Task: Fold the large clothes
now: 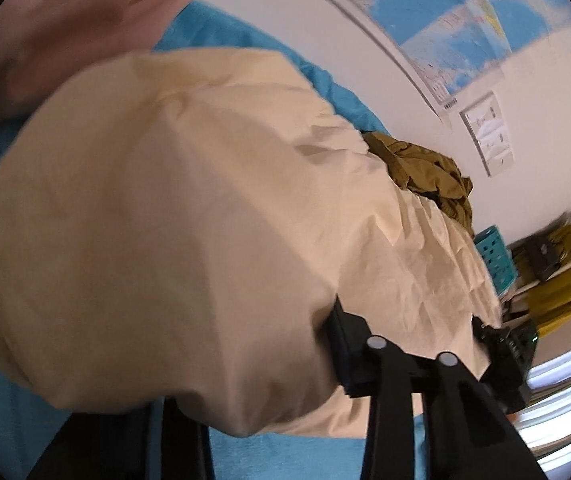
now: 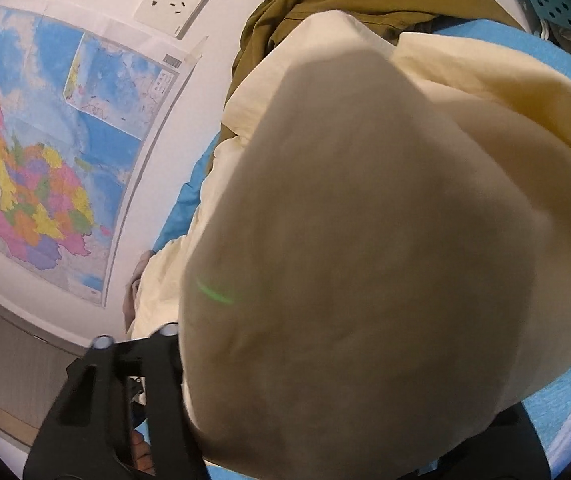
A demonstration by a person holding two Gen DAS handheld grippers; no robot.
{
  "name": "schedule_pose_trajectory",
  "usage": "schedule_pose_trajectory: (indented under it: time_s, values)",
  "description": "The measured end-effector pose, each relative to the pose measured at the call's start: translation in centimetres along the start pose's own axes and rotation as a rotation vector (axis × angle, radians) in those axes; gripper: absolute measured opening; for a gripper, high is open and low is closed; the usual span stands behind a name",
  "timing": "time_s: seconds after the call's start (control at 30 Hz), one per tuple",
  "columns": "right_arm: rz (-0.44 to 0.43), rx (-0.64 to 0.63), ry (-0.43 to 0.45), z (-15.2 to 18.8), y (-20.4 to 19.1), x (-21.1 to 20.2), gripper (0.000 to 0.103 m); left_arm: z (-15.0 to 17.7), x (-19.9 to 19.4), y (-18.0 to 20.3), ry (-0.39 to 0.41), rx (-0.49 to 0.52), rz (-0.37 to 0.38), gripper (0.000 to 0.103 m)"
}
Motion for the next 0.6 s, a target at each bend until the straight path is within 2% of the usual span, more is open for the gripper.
schedule_pose_trajectory:
  time_s: [0.1, 0.2, 0.27, 0.37, 0.4, 0.6]
  values:
    - [-0.011, 0.006, -0.007, 0.1, 0.2, 0.0, 0.049, -0.1, 0.0, 0.3, 0.015, 0.040, -0.012, 0.032]
    - [-0.034, 0.049, -0.015, -0.1, 0.6, 0.2, 0.055, -0.1, 0.3, 0.1, 0.009, 0.045, -0.012, 0.037]
    - [-0.038, 0.060, -0.018, -0.3, 0.5, 0.4, 0.059, -0.1, 0.8, -0.2, -0.017, 0.026, 0.005, 0.047]
    - [-0.031, 0.039, -0.018, -0.3, 0.1, 0.7, 0.062, -0.3, 1.2, -0.6, -0.028, -0.016, 0.045, 0.047]
    - [-0.030, 0.035, -0.018, -0.3, 0.1, 0.6, 0.059, -0.4, 1.2, -0.7, -0.032, -0.017, 0.049, 0.047]
    - [-0.050, 0.023, -0.008, -0.2, -0.1, 0.2, 0.031, -0.6, 0.6, -0.5, -0.034, -0.005, 0.041, 0.025]
Point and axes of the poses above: each gripper's, at about its wrist camera, not at the fingertips, and x roughly the way its jaws point, y to its right, z to its underside, the point moved 4 cm from there along x, roughly the way its jaws point, and after that the axes turned 14 degrees about y, right-handed, at the moved point
